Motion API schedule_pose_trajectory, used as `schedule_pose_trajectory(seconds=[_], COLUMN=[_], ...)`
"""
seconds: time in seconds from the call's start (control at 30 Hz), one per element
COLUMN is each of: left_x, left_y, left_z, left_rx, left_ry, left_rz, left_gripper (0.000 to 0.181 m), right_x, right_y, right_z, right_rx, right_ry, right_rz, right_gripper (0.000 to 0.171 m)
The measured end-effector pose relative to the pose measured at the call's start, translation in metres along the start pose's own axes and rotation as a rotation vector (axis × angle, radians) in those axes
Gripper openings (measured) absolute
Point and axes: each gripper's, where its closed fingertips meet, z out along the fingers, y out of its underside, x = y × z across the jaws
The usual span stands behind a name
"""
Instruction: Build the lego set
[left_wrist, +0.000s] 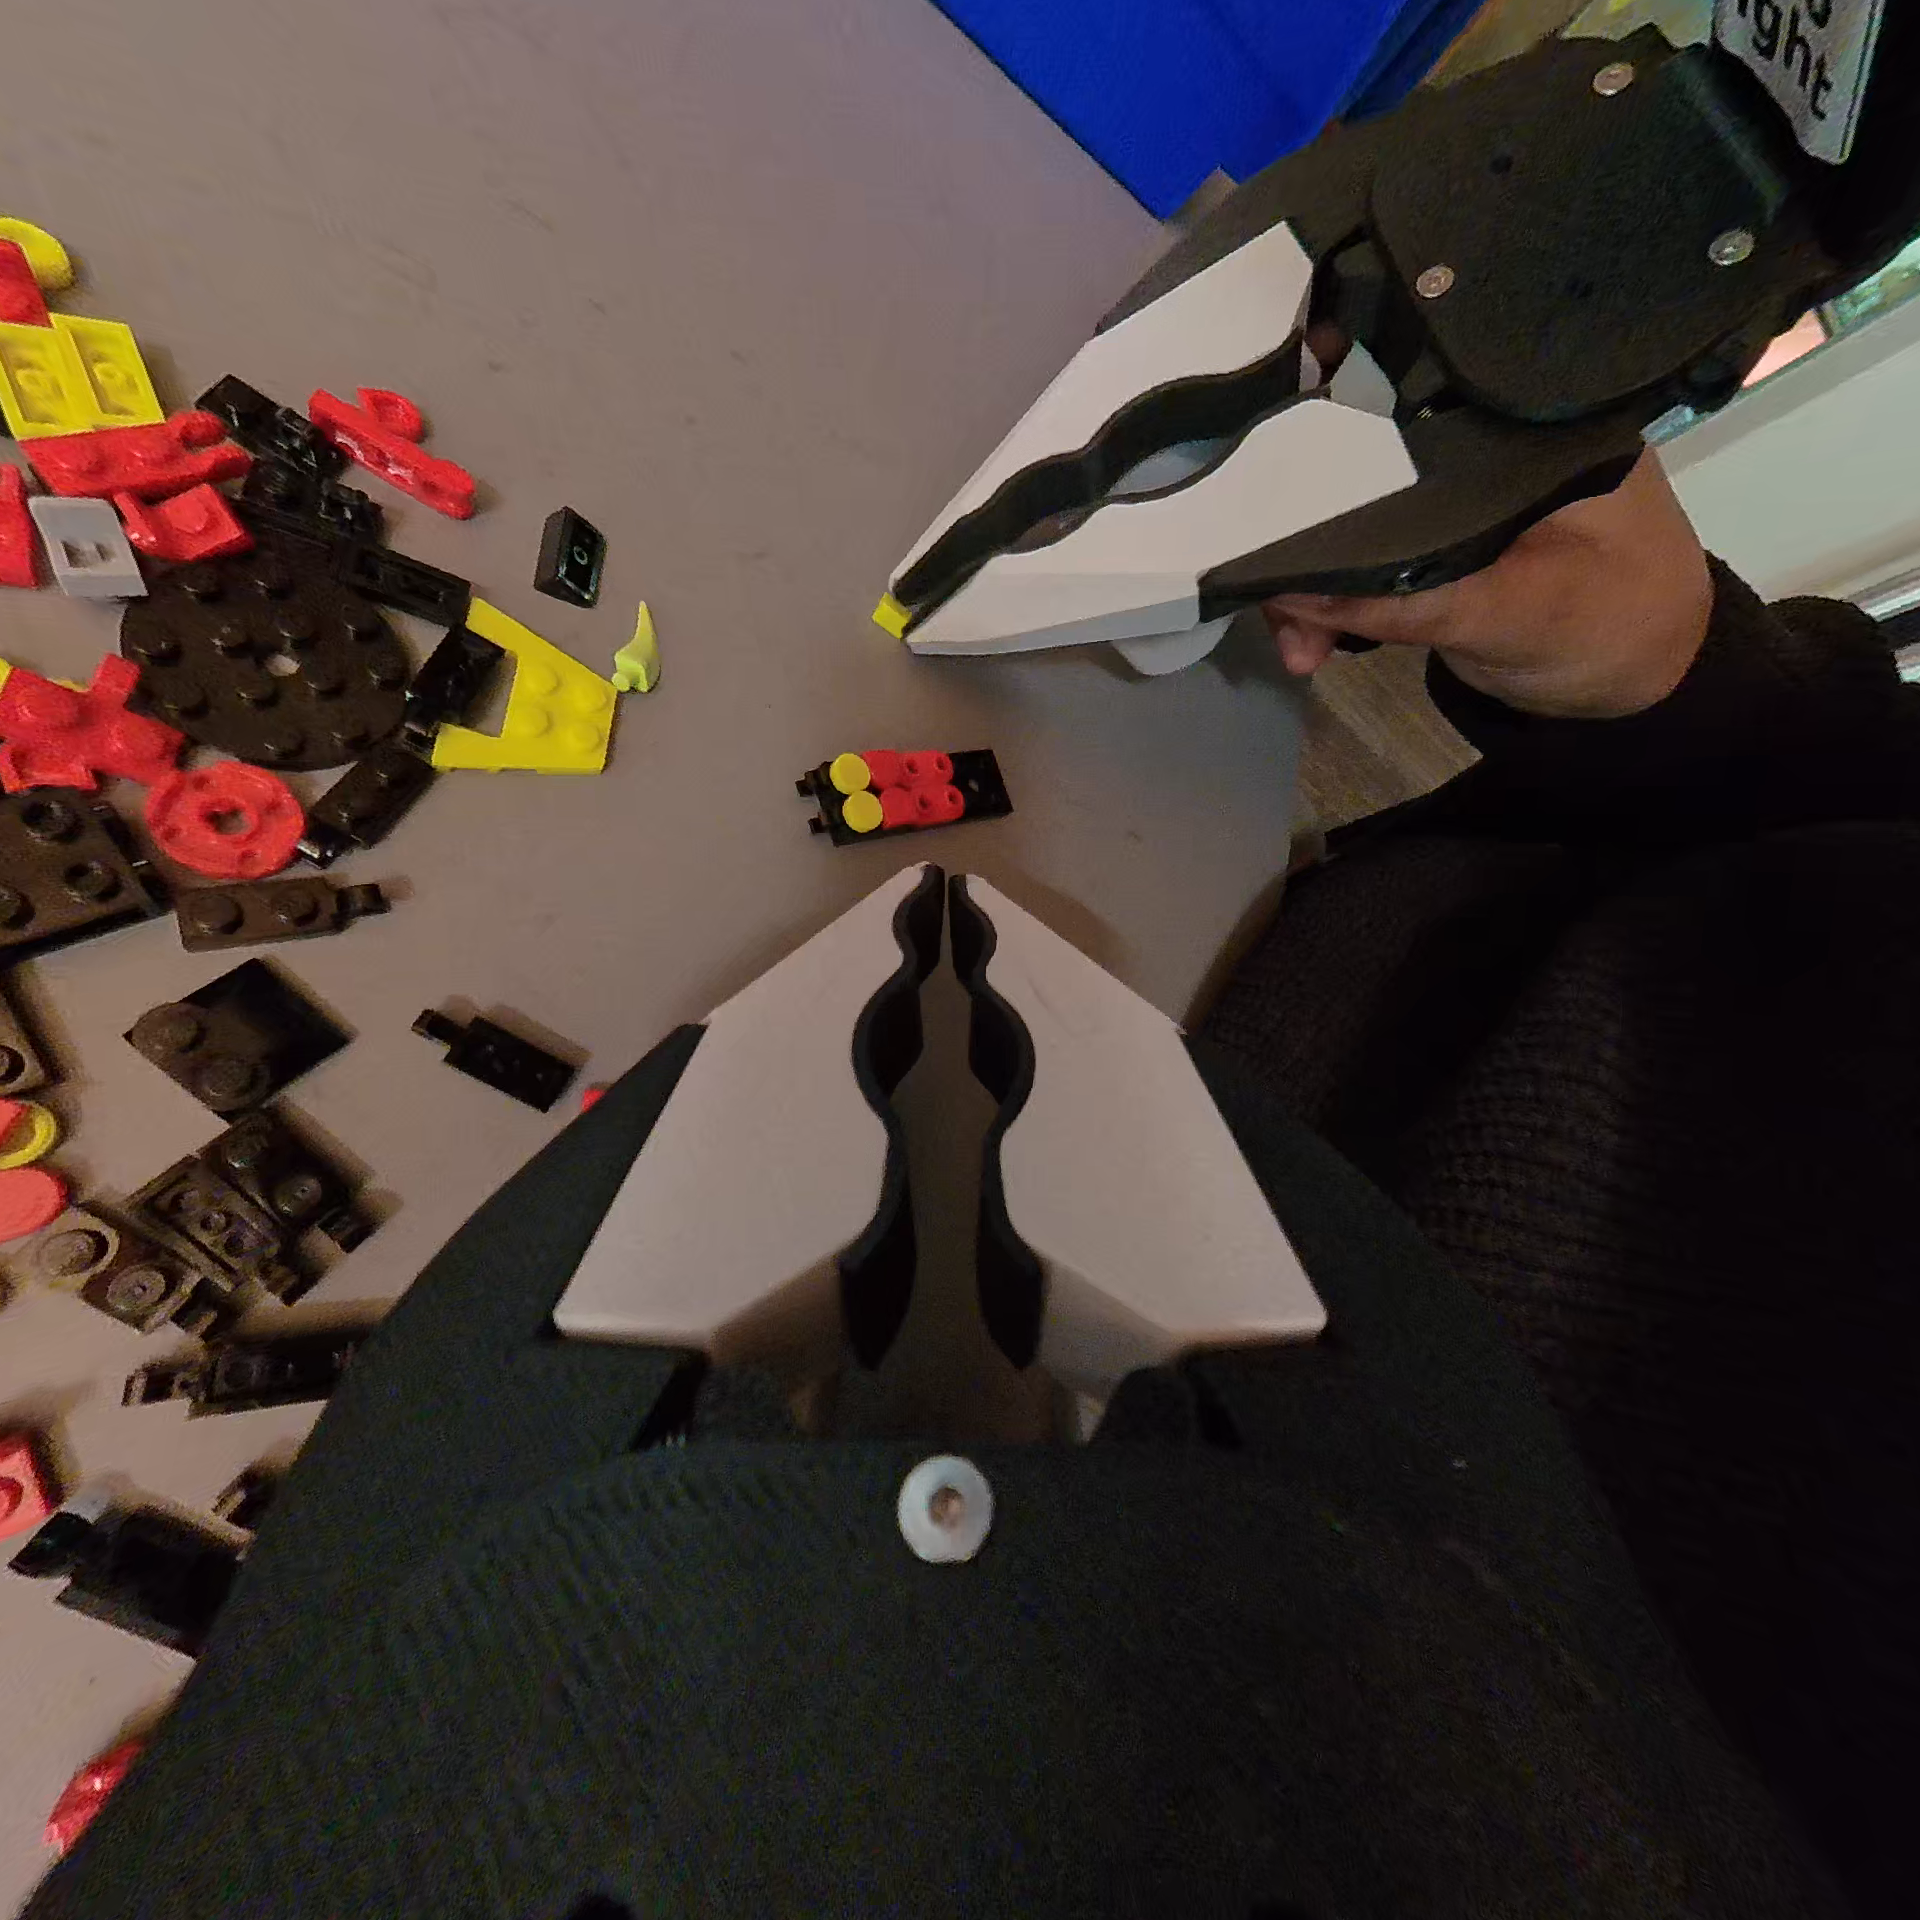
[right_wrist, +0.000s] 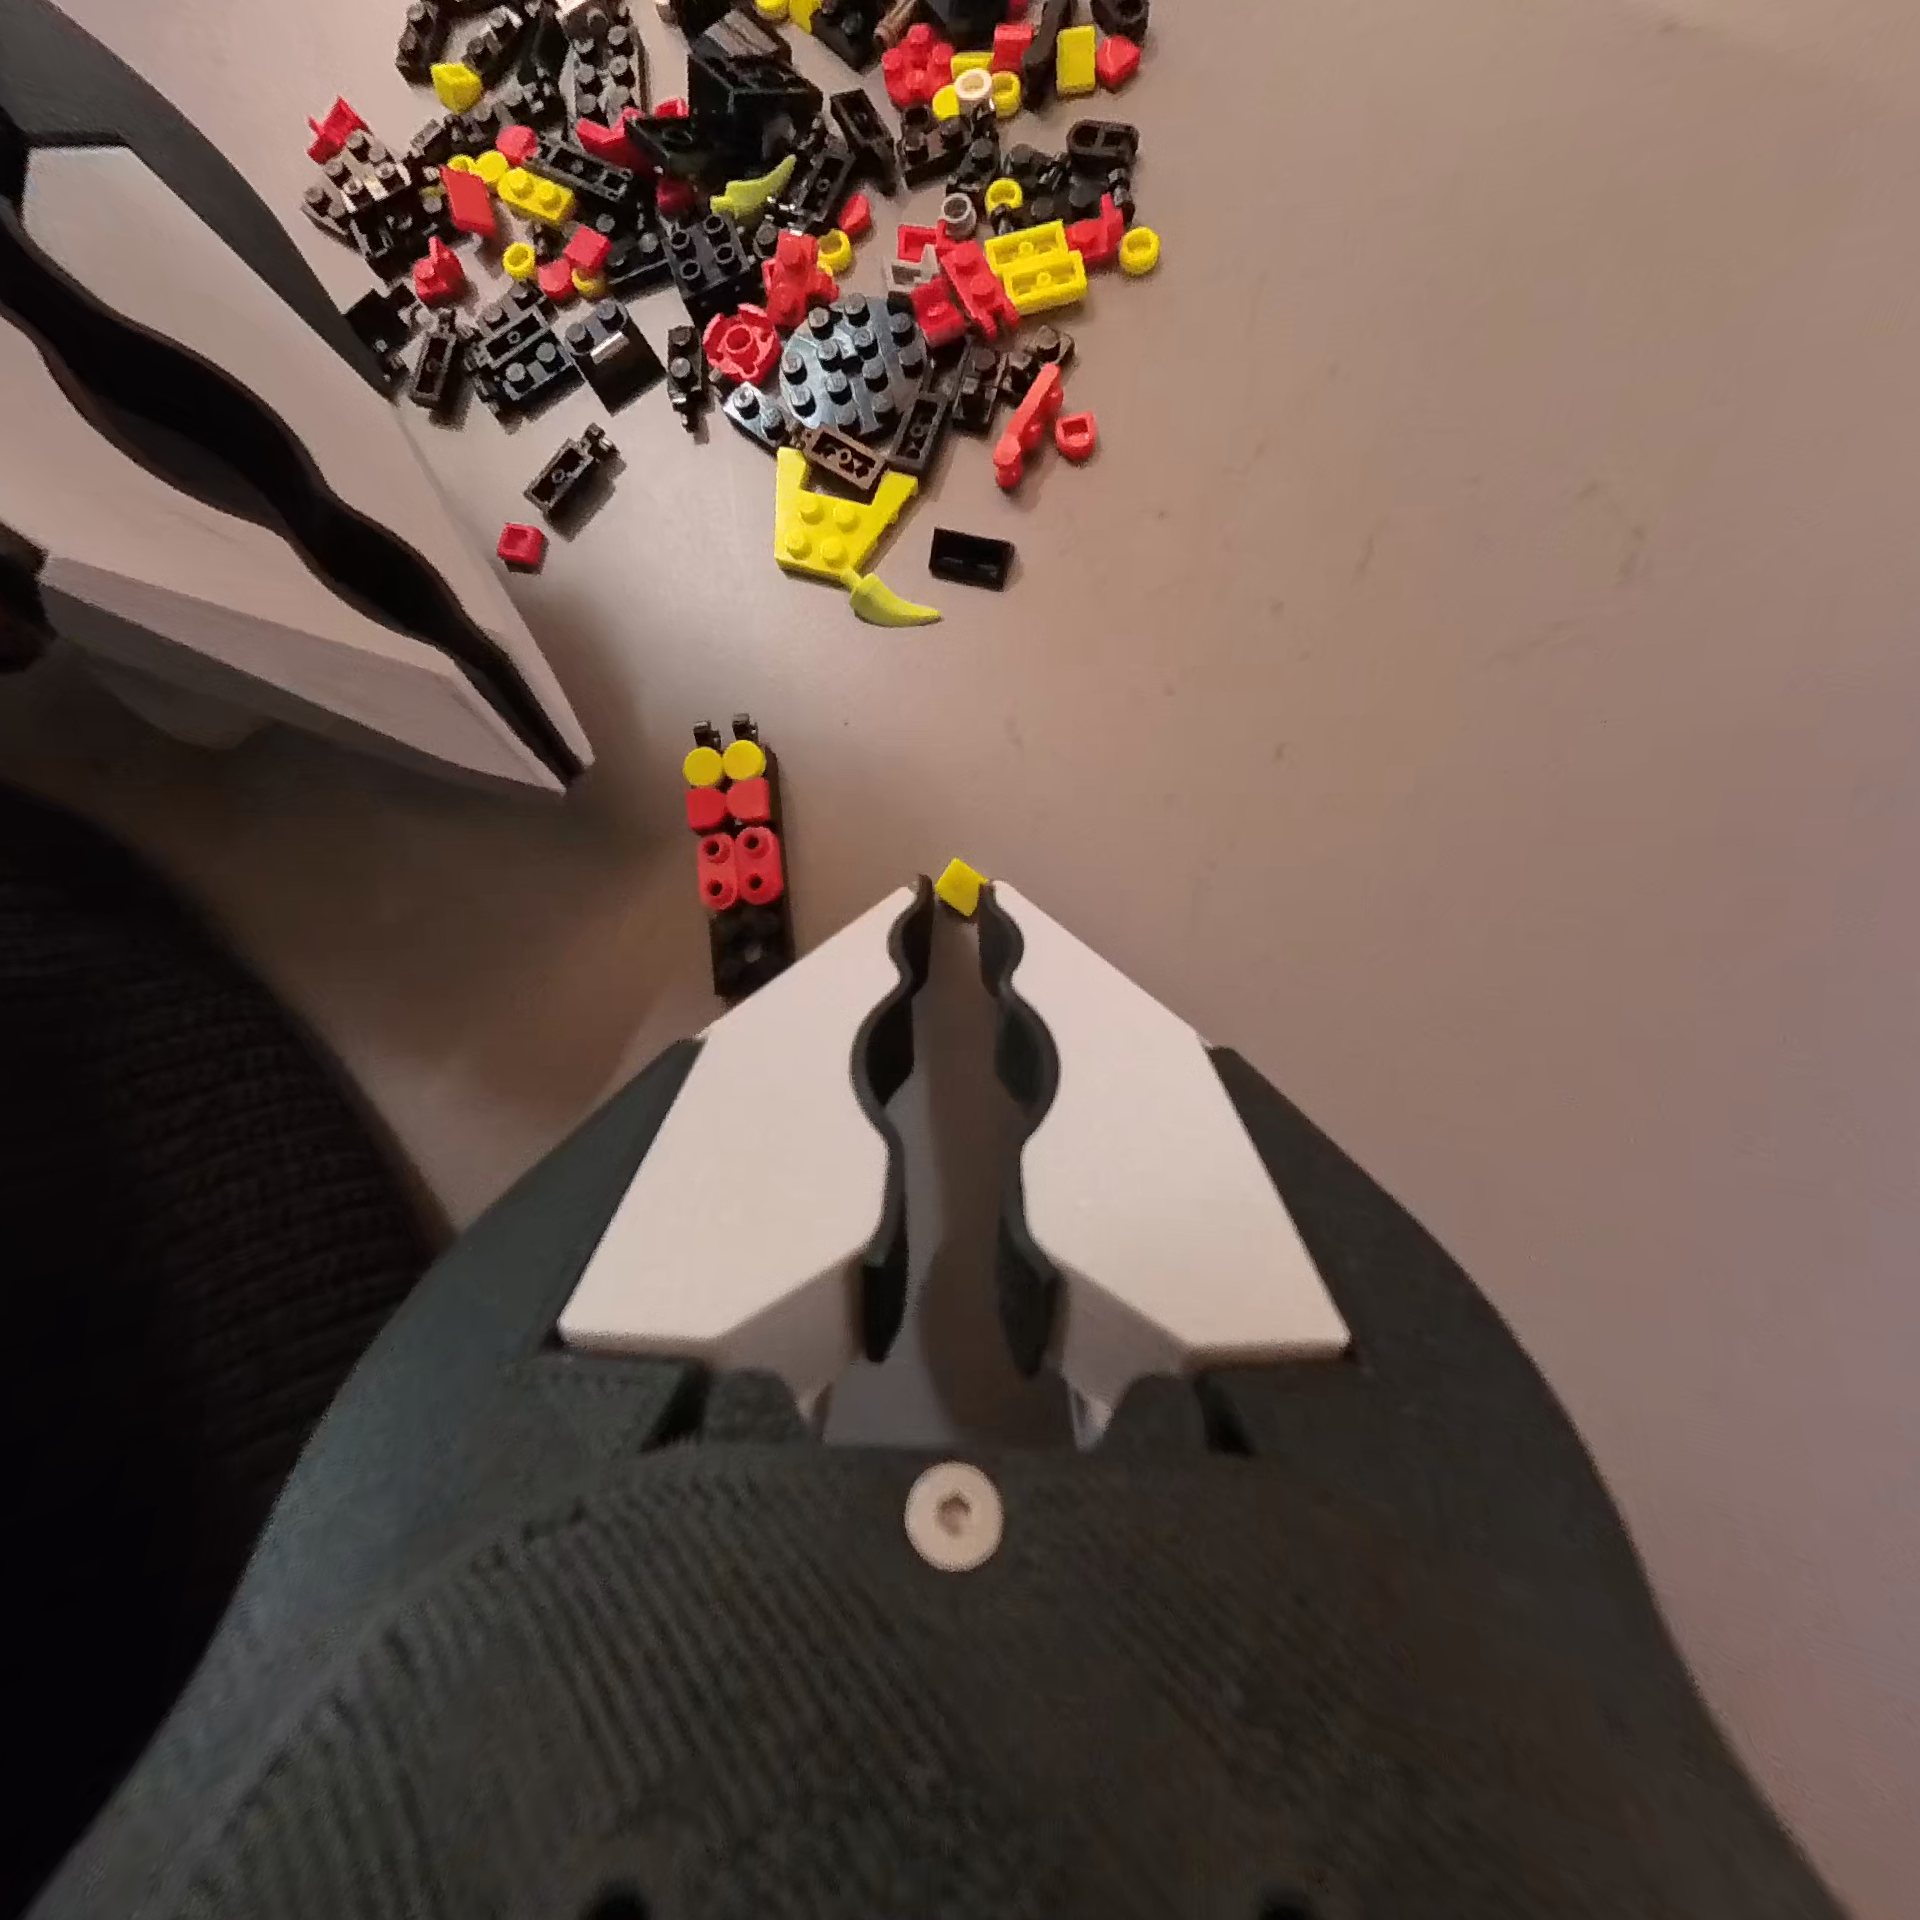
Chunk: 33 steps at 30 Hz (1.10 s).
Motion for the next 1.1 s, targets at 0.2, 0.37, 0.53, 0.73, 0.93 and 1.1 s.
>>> schedule_pose_trajectory(seconds=[0.2, 0.37, 0.53, 0.73, 0.93, 1.1], left_x=[-0.001, -0.001, -0.002, -0.002, -0.003, -0.003], left_y=[0.000, 0.000, 0.000, 0.001, 0.001, 0.001], left_z=[0.000, 0.000, 0.000, 0.000, 0.000, 0.000], left_rx=[0.000, 0.000, -0.003, -0.005, -0.007, -0.007], left_ry=[-0.003, -0.004, -0.005, -0.007, -0.008, -0.010], left_rz=[0.003, 0.002, 0.002, 0.004, 0.004, 0.004], left_gripper=[0.000, 0.000, 0.000, 0.000, 0.000, 0.000], right_x=[0.000, -0.010, -0.007, -0.008, -0.008, -0.010], right_y=[-0.002, -0.004, -0.004, -0.006, -0.005, -0.006], right_z=[0.000, 0.001, 0.002, 0.006, 0.005, 0.003], right_rx=[0.008, 0.021, 0.014, 0.008, 0.010, 0.018], right_ry=[-0.011, -0.071, -0.049, -0.022, -0.039, -0.055], right_rz=[-0.011, -0.061, -0.048, -0.055, -0.051, -0.060], right_gripper=[0.006, 0.007, 0.014, 0.011, 0.006, 0.003])
